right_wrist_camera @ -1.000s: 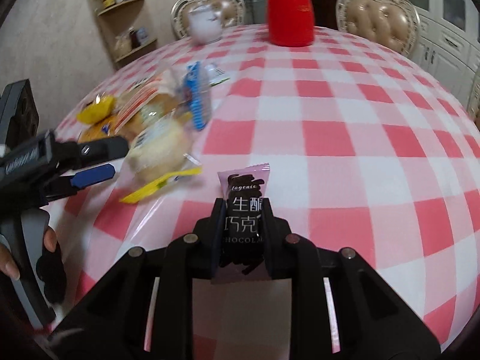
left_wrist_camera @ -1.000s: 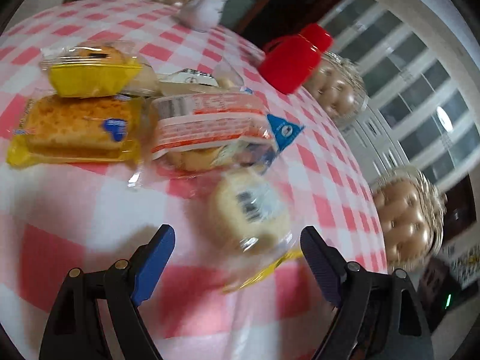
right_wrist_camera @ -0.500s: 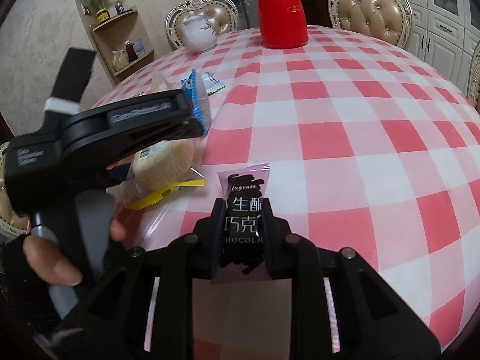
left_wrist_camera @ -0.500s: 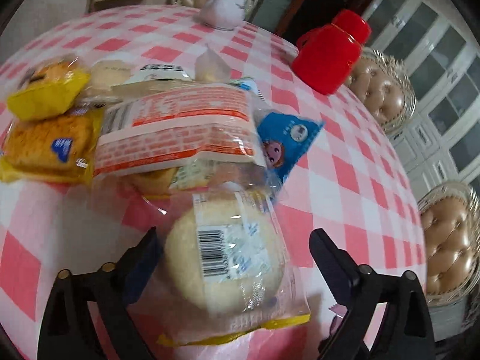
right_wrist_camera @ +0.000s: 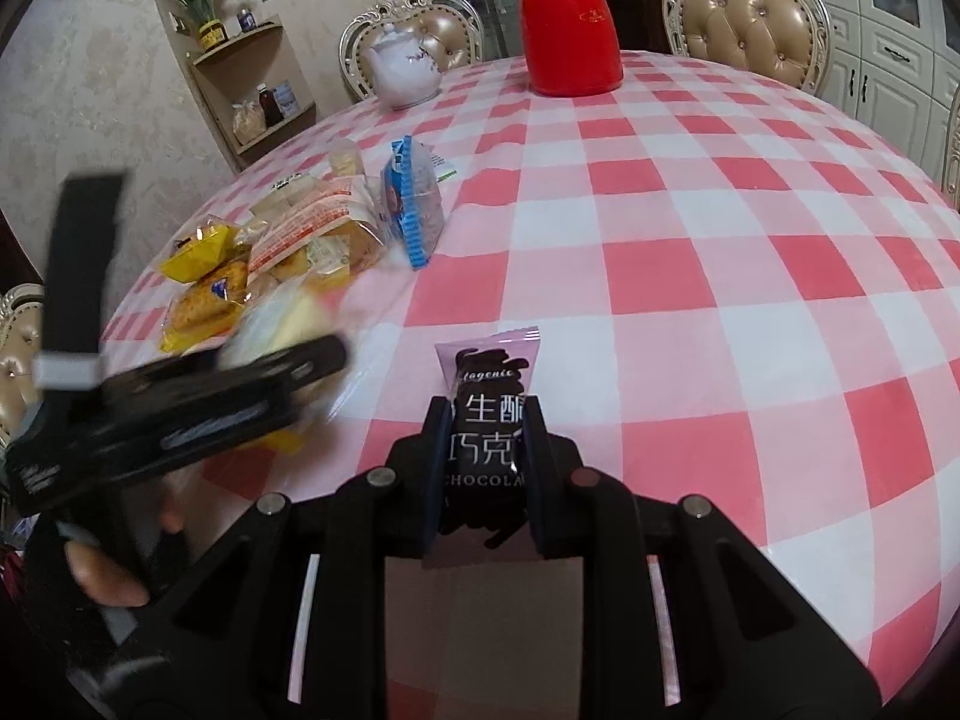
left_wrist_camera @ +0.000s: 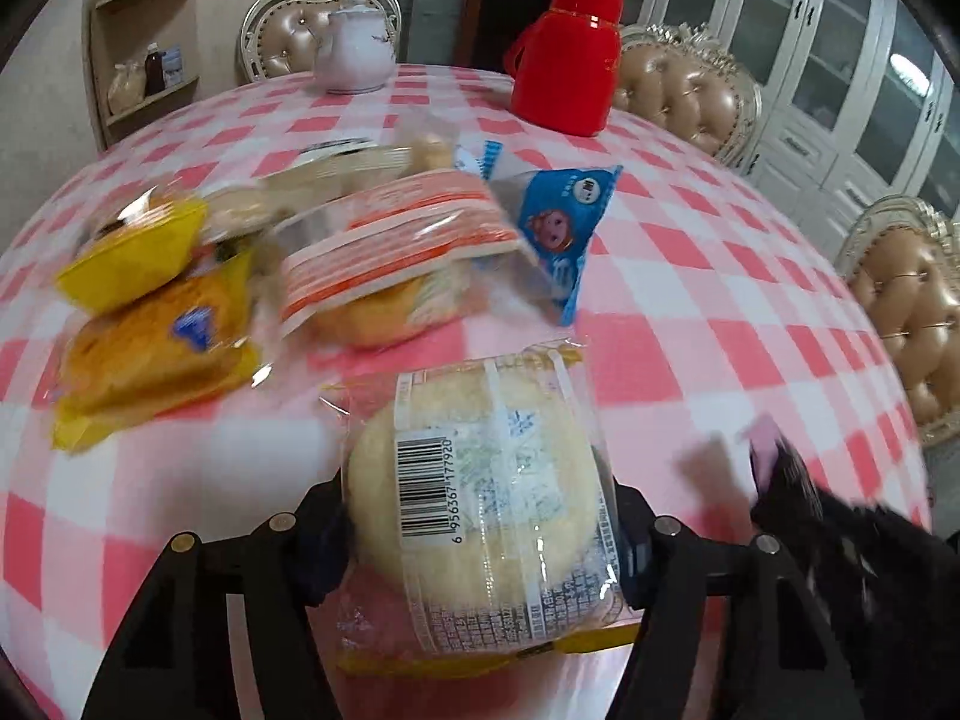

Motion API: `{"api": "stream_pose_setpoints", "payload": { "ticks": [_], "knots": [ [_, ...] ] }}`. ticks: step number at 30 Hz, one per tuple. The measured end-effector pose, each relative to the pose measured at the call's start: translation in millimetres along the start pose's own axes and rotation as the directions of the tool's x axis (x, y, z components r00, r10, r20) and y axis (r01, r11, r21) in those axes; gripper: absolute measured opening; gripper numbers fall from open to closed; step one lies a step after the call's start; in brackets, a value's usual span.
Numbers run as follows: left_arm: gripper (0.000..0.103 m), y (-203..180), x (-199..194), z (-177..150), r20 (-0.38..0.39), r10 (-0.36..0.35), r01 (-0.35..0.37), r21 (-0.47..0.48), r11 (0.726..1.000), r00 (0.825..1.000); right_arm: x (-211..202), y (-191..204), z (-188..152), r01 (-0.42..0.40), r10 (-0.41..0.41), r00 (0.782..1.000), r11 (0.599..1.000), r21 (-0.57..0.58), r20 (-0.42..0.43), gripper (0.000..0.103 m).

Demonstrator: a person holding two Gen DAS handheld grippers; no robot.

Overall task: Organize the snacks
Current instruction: 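Grasp the round cake bun in its clear wrapper with the left tool, then carry the bun and chocolate bar to the white box and release both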

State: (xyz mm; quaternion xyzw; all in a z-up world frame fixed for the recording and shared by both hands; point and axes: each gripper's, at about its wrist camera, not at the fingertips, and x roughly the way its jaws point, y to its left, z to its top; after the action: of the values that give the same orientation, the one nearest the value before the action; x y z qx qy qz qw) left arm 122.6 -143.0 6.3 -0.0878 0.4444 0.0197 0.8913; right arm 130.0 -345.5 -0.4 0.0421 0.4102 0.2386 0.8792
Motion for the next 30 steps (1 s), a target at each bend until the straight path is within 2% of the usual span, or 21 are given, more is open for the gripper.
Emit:
{"api": "stream_pose_setpoints", "payload": {
  "ticks": [3,10,16,22,25,30],
  "knots": [
    [0.067,23,-17,-12,0.011,-0.029,0.029,-0.009,1.0,1.0,-1,0,0,0.002,-0.002,1.0,1.0,0.008,0.013,0.026],
    [0.067,79,-51,-38,0.06,-0.026,0.03,-0.064,0.997,0.998,-9,10,-9,-0.023,0.021,0.999,0.997,0.075,0.032,0.026],
    [0.067,110,-74,-43,0.123,0.01,0.003,-0.104,0.995,0.992,-13,49,-23,-0.039,0.035,0.998,0.997,0.067,0.051,0.026],
    [0.067,136,-90,-62,0.147,0.039,-0.019,-0.13,0.991,0.988,-19,102,-39,-0.066,0.066,0.995,0.998,0.002,0.073,0.026],
    [0.067,150,-95,-70,0.149,0.018,0.008,-0.169,0.986,0.989,-21,120,-45,-0.084,0.085,0.993,0.996,-0.008,0.076,0.026],
    [0.067,164,-110,-81,0.176,0.028,0.008,-0.206,0.979,0.984,-23,146,-54,-0.104,0.106,0.991,0.994,-0.019,0.088,0.026]
  ]
}}
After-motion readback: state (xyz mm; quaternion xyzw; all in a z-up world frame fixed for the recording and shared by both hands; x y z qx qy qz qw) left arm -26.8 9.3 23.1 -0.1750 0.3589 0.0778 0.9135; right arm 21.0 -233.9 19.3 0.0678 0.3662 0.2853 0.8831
